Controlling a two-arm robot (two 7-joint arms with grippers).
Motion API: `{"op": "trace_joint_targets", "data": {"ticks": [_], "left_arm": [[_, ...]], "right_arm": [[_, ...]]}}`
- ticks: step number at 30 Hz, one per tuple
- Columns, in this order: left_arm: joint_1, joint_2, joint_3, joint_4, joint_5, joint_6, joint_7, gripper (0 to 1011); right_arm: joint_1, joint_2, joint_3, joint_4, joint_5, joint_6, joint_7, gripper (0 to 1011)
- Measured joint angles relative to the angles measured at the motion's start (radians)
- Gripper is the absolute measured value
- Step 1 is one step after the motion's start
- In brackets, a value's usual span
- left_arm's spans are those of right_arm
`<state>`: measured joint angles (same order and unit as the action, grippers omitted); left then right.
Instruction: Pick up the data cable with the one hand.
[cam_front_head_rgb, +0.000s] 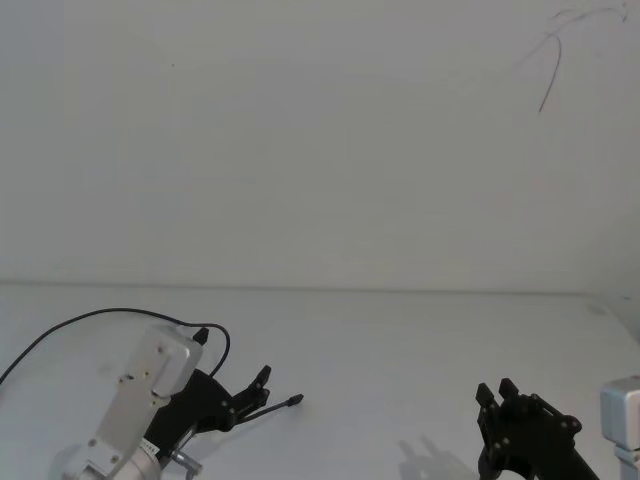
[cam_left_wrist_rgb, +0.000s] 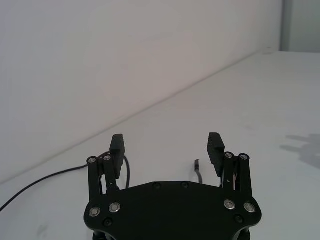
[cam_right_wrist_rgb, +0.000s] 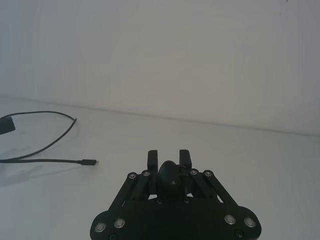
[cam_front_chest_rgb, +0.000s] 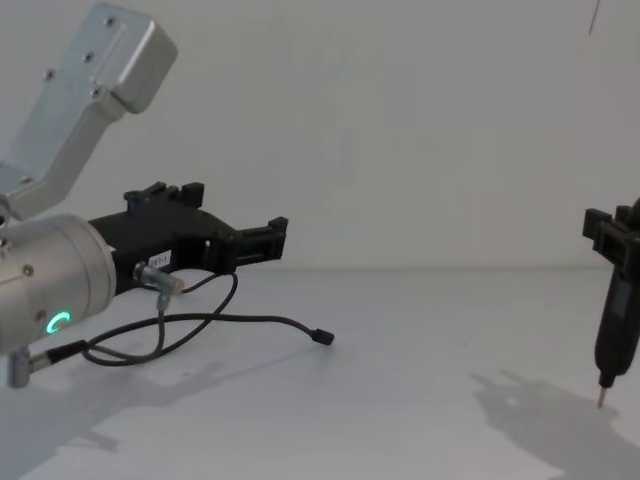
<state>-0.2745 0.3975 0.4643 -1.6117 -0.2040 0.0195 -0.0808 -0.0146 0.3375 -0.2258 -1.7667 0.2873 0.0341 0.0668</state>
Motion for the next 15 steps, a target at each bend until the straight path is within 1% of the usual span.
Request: {"op": "trace_joint_targets", "data": {"ticks": [2, 3, 6, 9, 12, 15], "left_arm": [[-0.009, 0.004, 0.003, 0.004, -0.002, 0.002, -0.016, 1001], [-0.019, 0.007, 0.006, 0.009, -0.005, 0.003, -0.038, 1001], [-0.036, 0.014, 0.011, 0.018, -0.008, 0.006, -0.067, 1001], [-0.069, 0.027, 0.021, 0.036, -0.015, 0.012, -0.126, 1001], [-0.089, 0.035, 0.028, 0.050, -0.018, 0.014, -0.167, 1001], [-0.129, 0.050, 0.041, 0.079, -0.019, 0.018, -0.231, 1001]], "right_arm": [[0.000, 0.000, 0.000, 0.000, 0.000, 0.000, 0.000, 251], [0.000, 0.000, 0.000, 0.000, 0.000, 0.000, 0.000, 251], [0.000, 0.000, 0.000, 0.000, 0.000, 0.000, 0.000, 251], [0.000, 0.000, 0.000, 0.000, 0.000, 0.000, 0.000, 251], [0.000, 0.000, 0.000, 0.000, 0.000, 0.000, 0.000, 251], [0.000, 0.000, 0.000, 0.000, 0.000, 0.000, 0.000, 251]]}}
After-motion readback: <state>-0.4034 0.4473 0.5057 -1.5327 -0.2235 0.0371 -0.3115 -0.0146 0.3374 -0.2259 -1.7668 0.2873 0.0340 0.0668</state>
